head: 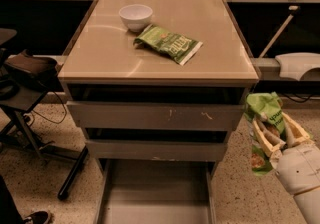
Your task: Pick green rice chip bag from bottom drawer and place on counter
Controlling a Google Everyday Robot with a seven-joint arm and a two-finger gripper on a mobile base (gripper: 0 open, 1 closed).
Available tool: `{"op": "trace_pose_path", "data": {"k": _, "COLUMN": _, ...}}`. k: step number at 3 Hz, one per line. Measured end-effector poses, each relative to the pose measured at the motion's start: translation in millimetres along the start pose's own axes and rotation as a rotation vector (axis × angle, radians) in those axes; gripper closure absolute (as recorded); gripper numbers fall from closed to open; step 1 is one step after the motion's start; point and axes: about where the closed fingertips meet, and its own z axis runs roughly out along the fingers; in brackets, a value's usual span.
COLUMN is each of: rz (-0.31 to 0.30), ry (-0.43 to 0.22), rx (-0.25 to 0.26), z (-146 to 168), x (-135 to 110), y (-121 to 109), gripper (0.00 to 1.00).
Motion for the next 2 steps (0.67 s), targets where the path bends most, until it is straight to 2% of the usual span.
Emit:
{"op": "trace_pose_path", "data": {"k": 1, "rz": 0.000, "ry": 0.000, "rx": 0.000, "z": 0, "x": 0, "y": 0, "gripper": 1.00}}
{"op": "trace_pose_path", "data": {"k": 2, "rz": -0.075, "ry": -0.074, "rx": 0.050, "z": 24, "x": -69, "y": -34, "gripper": 1.00}}
